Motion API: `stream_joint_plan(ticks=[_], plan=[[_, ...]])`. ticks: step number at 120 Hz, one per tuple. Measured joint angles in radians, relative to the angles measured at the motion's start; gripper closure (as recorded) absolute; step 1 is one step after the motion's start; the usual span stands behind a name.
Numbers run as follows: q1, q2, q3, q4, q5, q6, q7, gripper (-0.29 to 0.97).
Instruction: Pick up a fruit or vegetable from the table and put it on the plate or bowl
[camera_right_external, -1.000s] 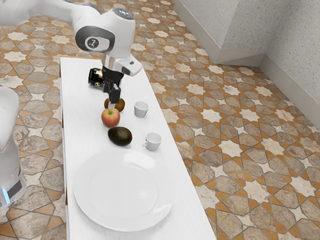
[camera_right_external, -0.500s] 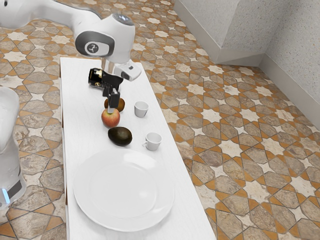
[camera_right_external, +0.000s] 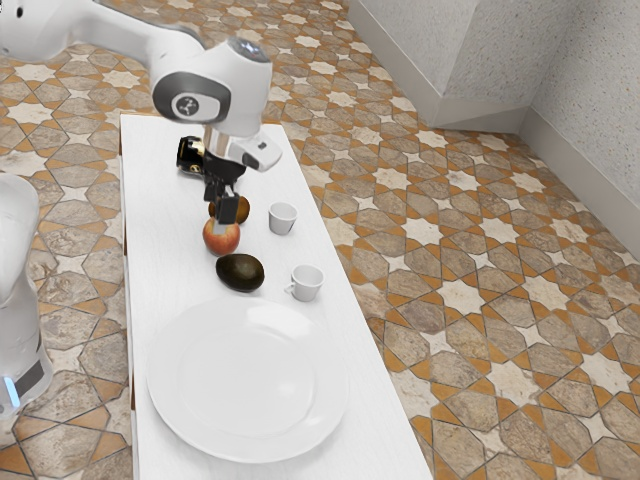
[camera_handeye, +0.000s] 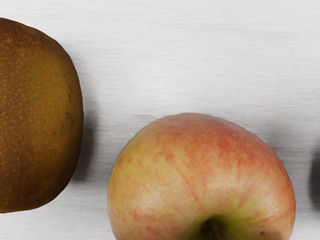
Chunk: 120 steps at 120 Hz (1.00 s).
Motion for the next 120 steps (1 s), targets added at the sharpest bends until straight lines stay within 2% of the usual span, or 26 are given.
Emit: stream_joint_plan(ticks=[120], plan=[[0.000,0.058,0.002,-0.028,-0.009,0.084,0.000,0.00]])
